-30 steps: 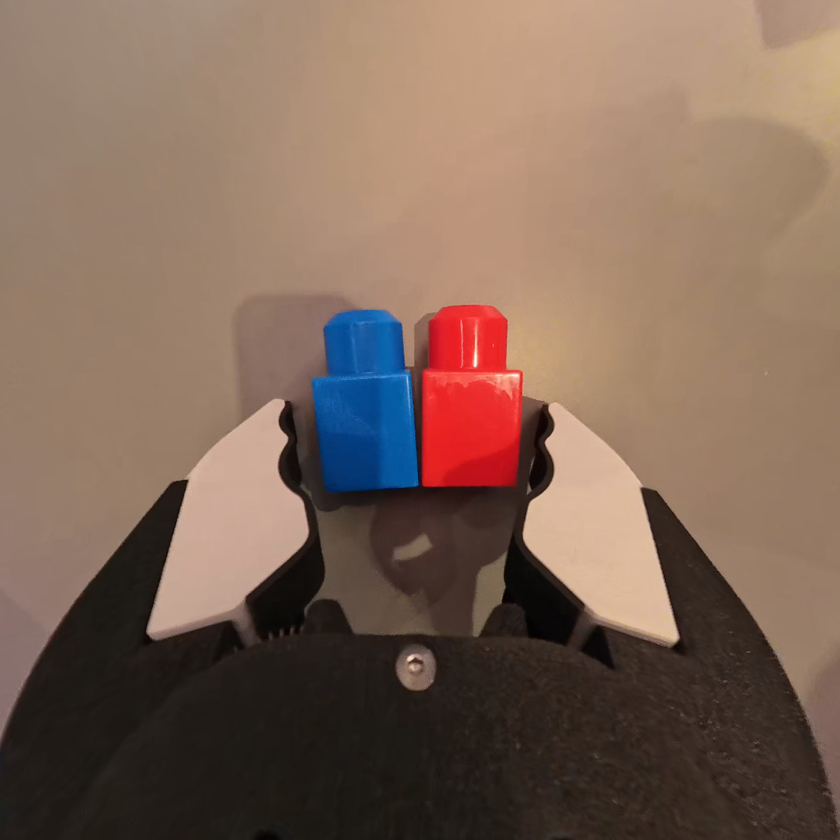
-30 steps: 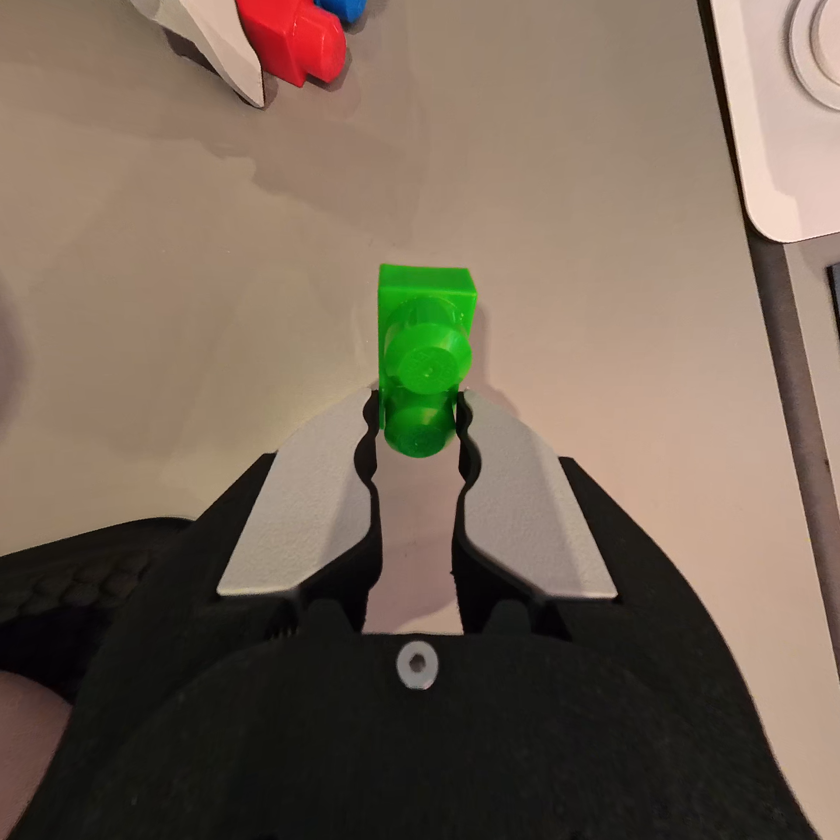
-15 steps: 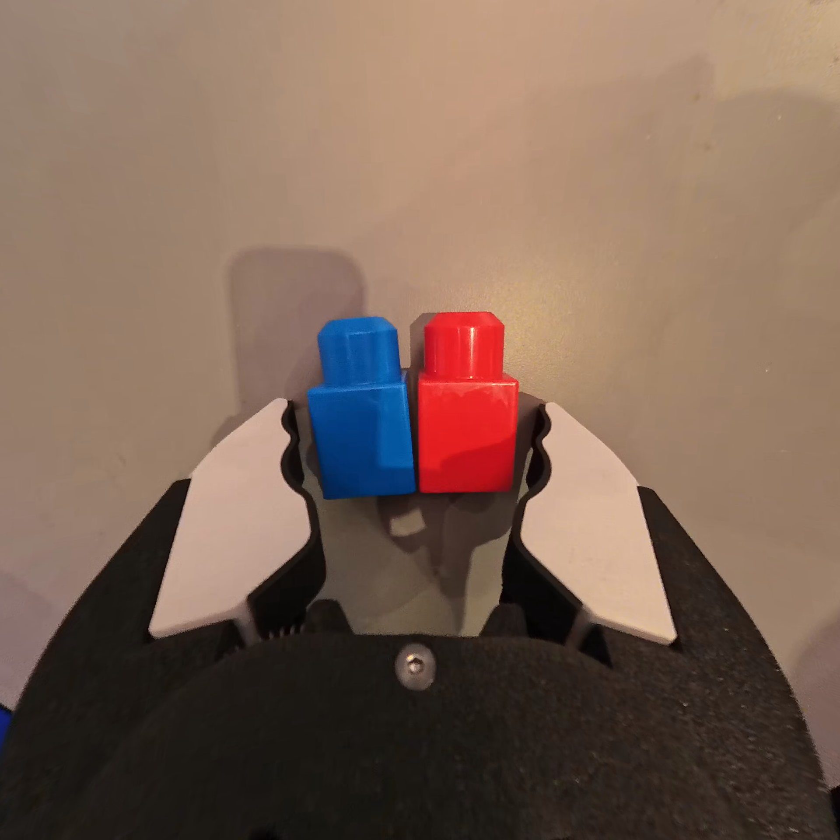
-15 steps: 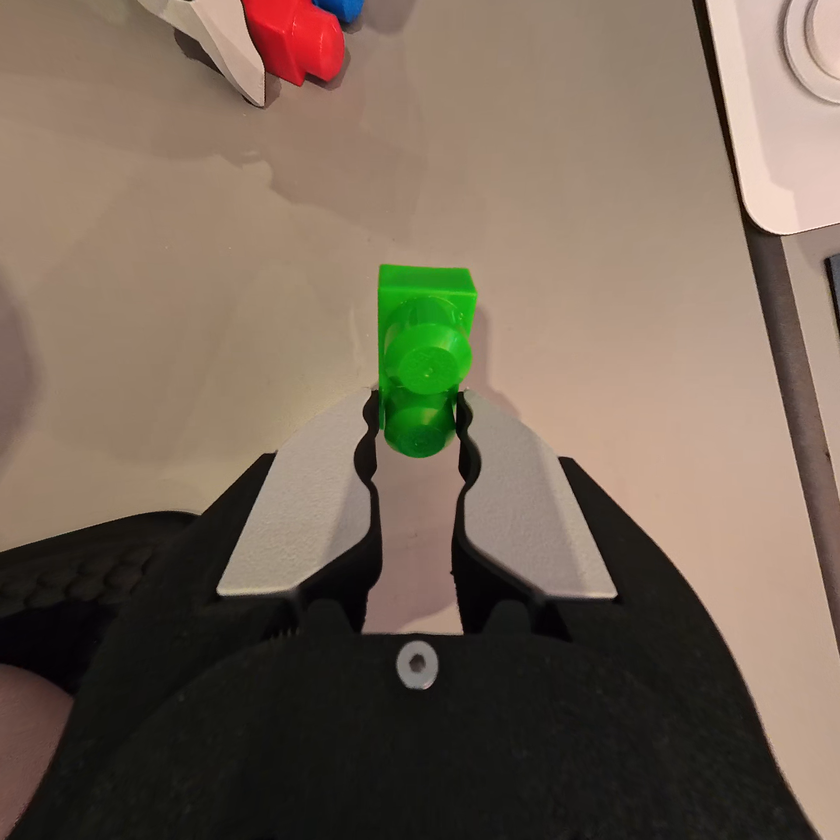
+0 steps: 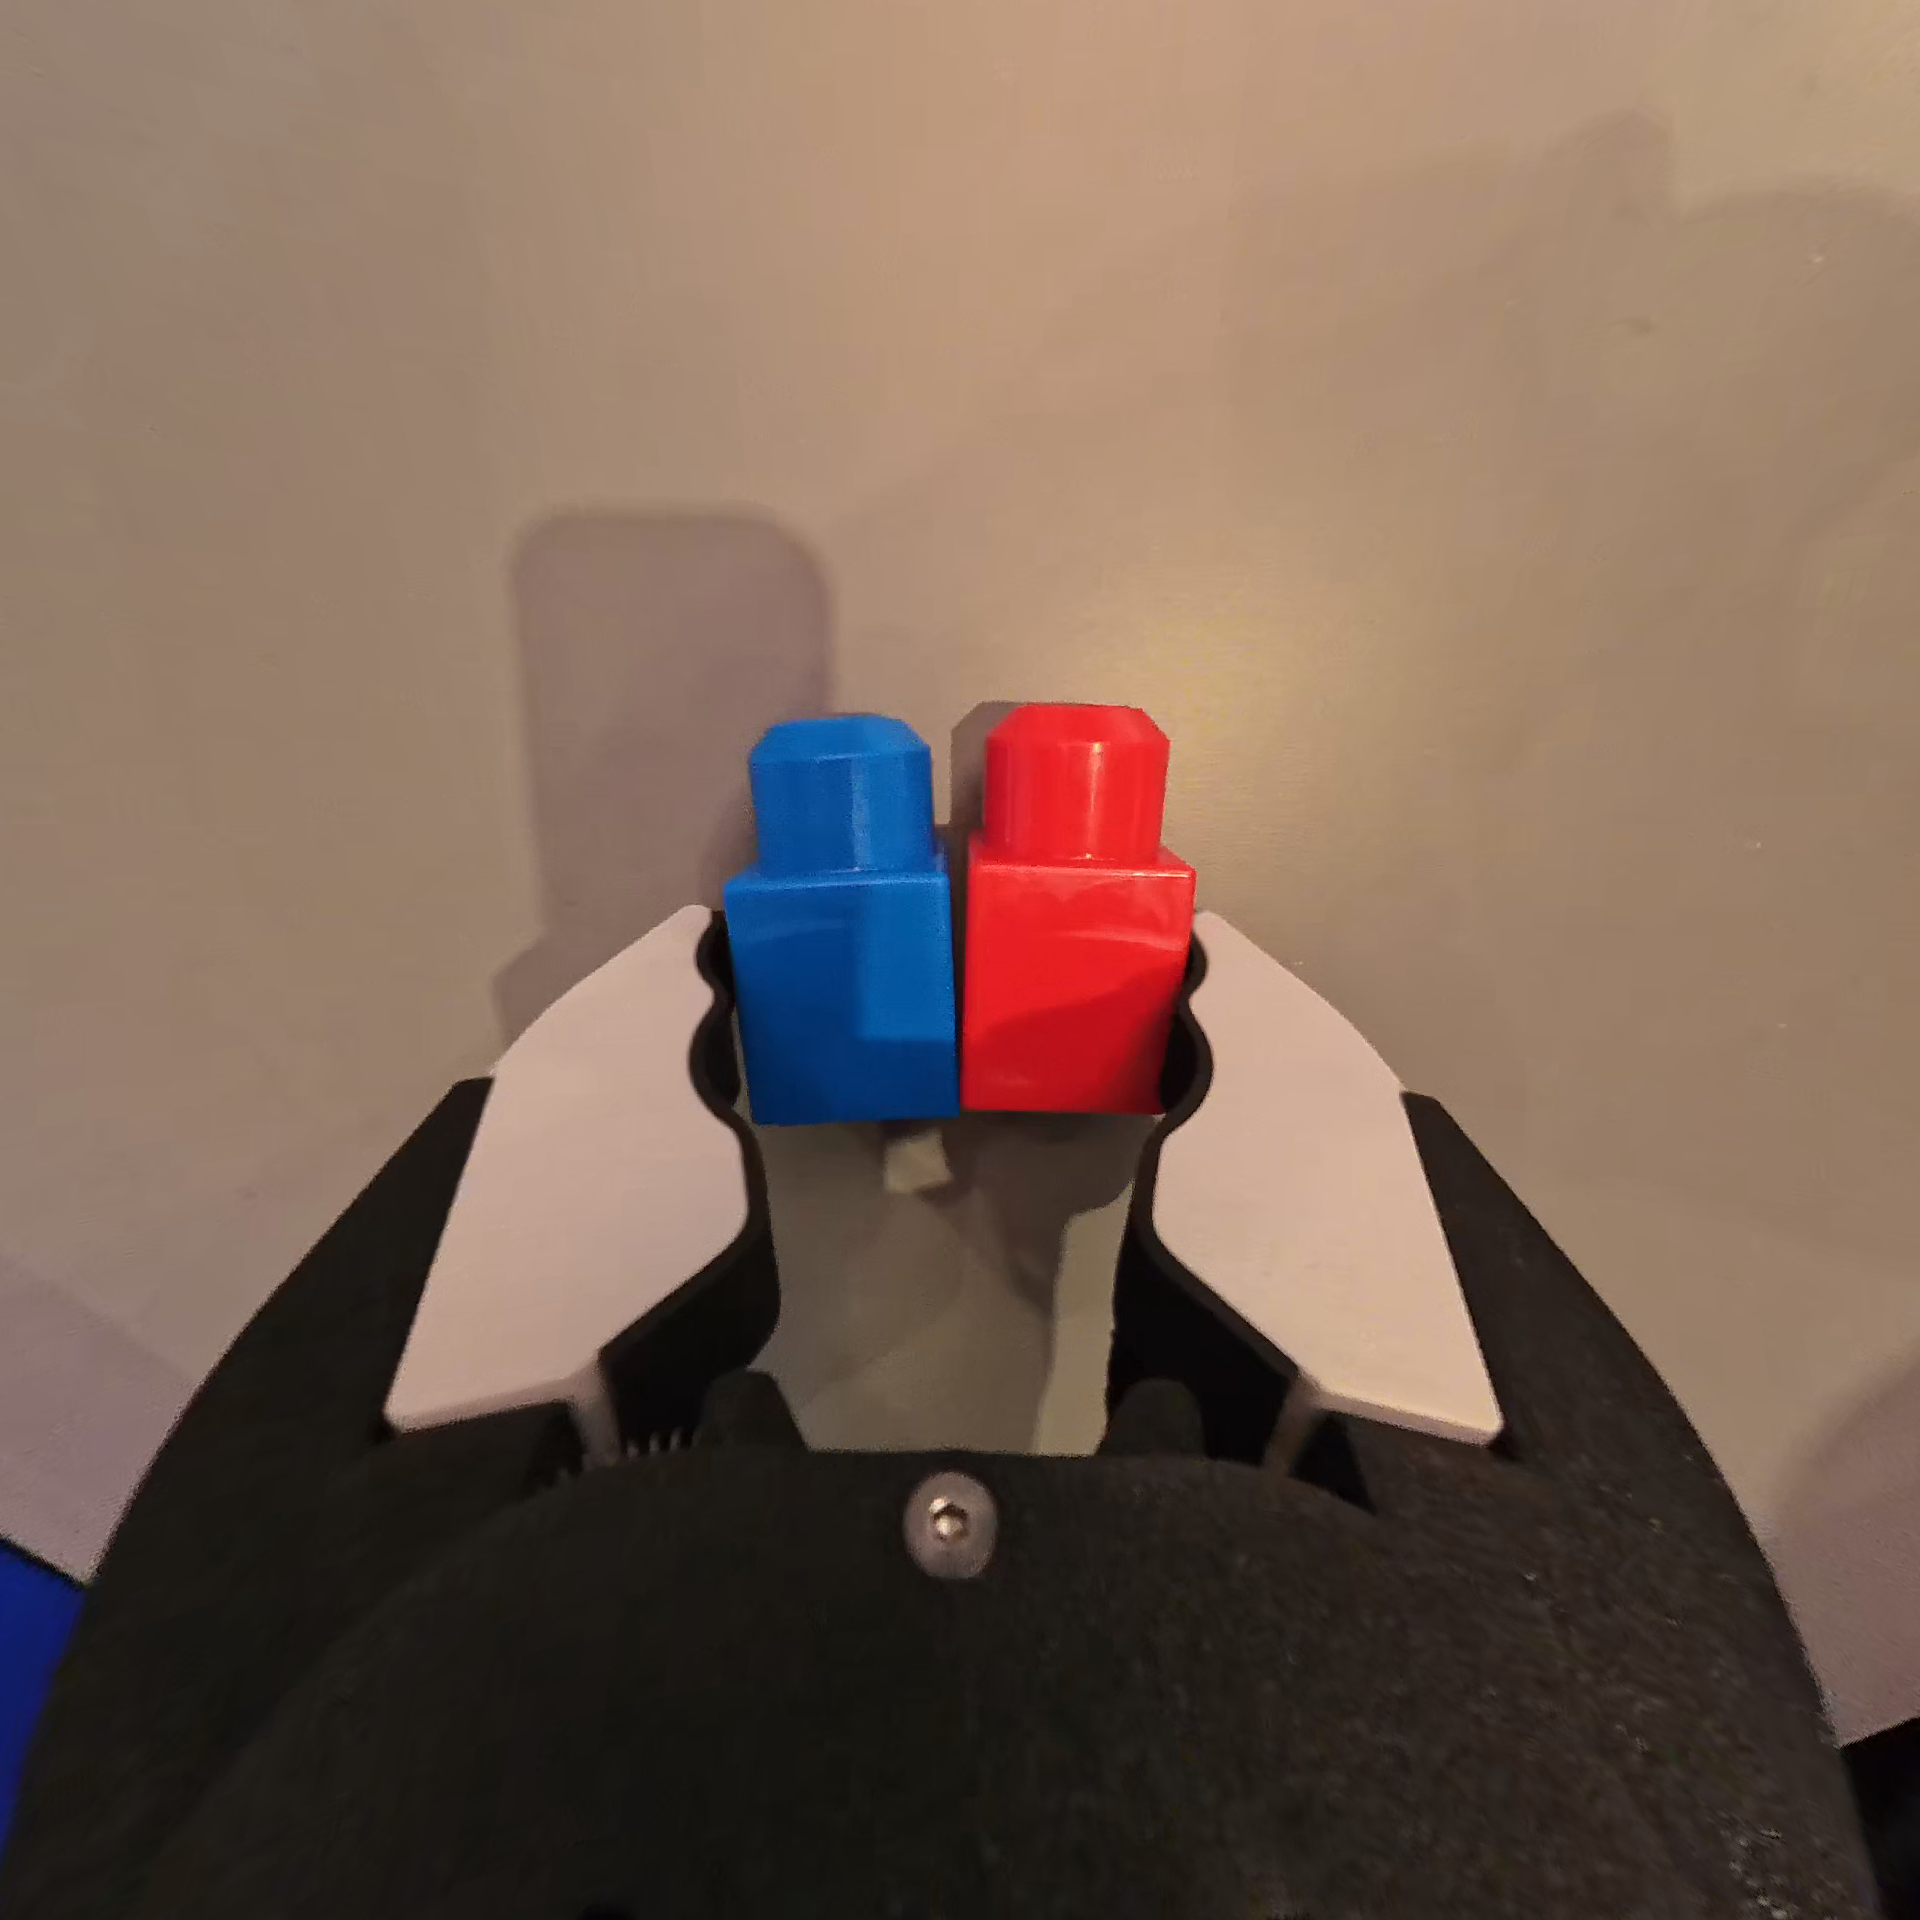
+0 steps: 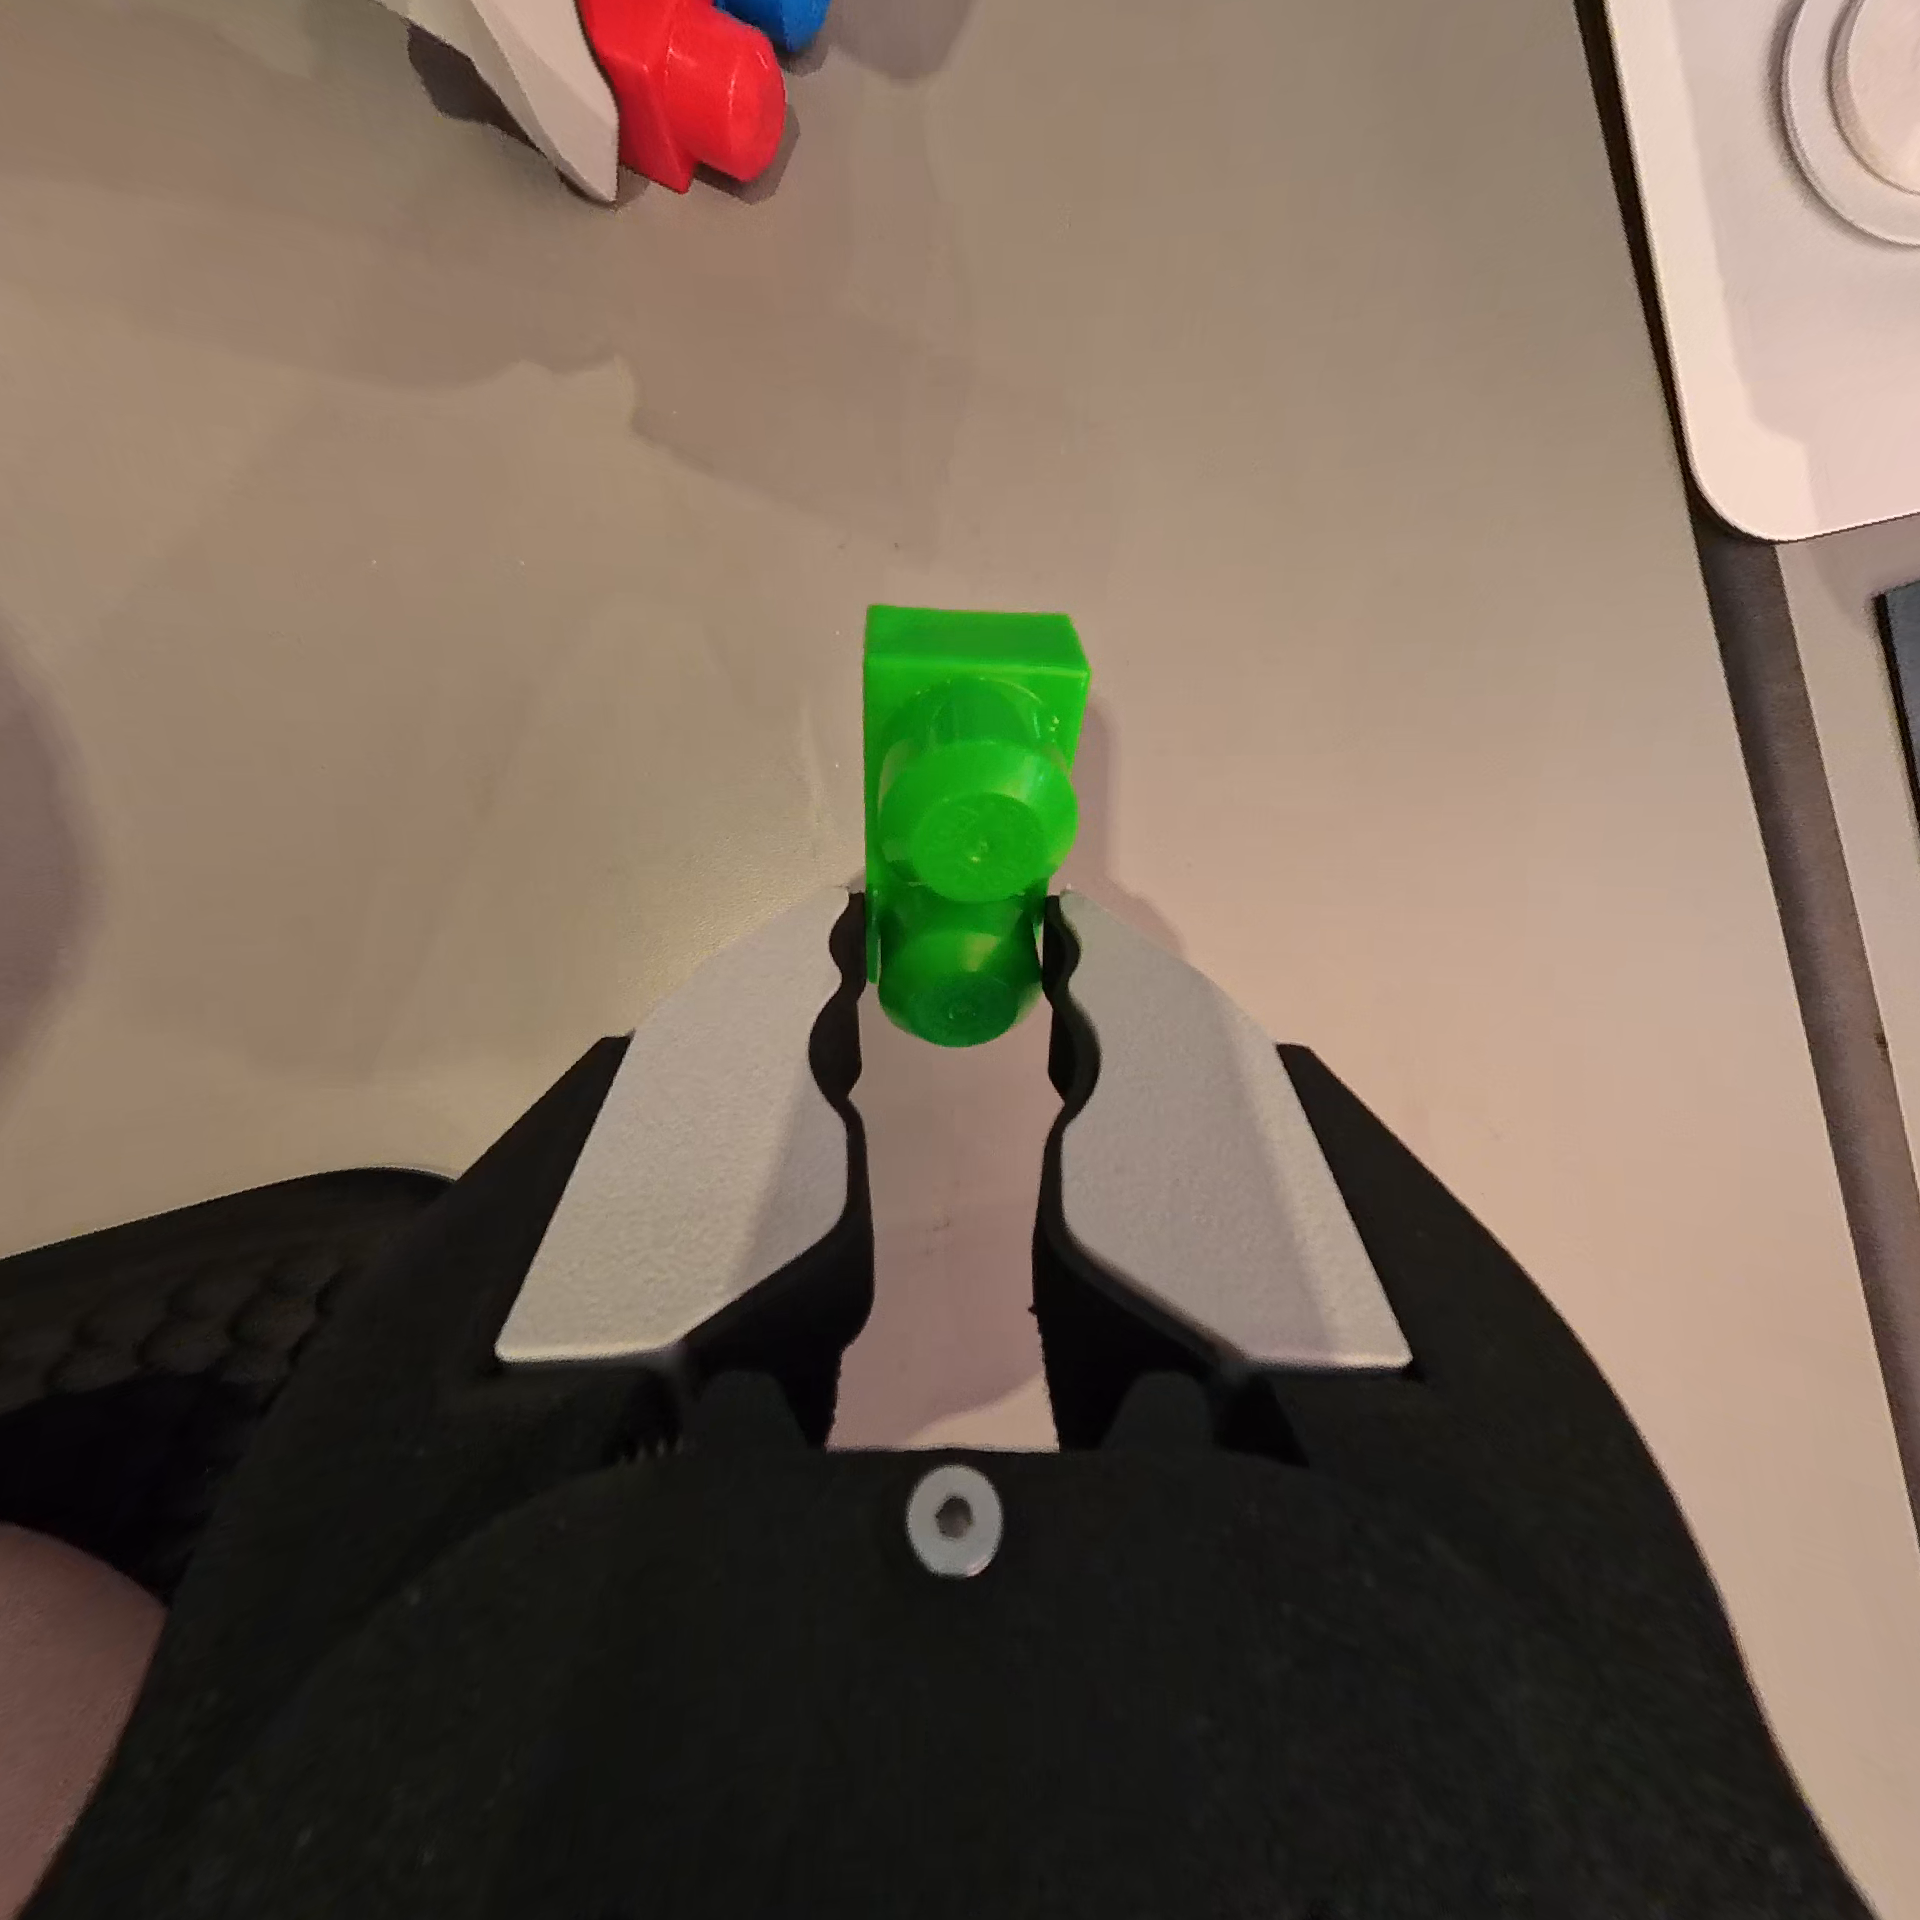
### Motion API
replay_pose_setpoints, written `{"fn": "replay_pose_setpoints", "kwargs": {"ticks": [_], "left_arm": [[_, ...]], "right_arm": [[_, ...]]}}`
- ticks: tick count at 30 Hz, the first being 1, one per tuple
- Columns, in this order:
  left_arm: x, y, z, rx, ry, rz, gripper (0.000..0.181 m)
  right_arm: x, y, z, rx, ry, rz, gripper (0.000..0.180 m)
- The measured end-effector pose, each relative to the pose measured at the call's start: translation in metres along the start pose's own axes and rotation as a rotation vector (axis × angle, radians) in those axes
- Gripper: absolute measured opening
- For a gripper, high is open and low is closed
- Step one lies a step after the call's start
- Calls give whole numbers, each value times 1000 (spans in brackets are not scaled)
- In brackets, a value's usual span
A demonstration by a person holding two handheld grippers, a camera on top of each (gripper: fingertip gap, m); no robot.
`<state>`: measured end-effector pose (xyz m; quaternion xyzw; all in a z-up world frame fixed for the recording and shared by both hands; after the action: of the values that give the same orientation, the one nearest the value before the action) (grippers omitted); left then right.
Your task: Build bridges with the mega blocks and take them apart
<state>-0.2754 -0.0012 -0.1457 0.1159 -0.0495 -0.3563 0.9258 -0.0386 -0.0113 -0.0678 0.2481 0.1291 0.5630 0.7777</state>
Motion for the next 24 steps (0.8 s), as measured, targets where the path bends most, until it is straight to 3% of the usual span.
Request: {"fn": "replay_pose_setpoints", "kwargs": {"ticks": [24], "left_arm": [[-1, -1, 1, -16, -14, -48, 75]], "right_arm": [[2, -4, 2, 7, 3, -14, 32]]}}
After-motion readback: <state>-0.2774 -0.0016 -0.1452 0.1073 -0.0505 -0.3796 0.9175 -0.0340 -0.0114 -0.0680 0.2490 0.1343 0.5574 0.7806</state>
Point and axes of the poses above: each gripper's, where its closed fingertips meet, z back along the fingers, y out of its top, x = y × z across the jaws, the point moved 1 cm from there along z, back along the fingers, and after that the axes turned 1 degree about -y, right-handed, at the moved point
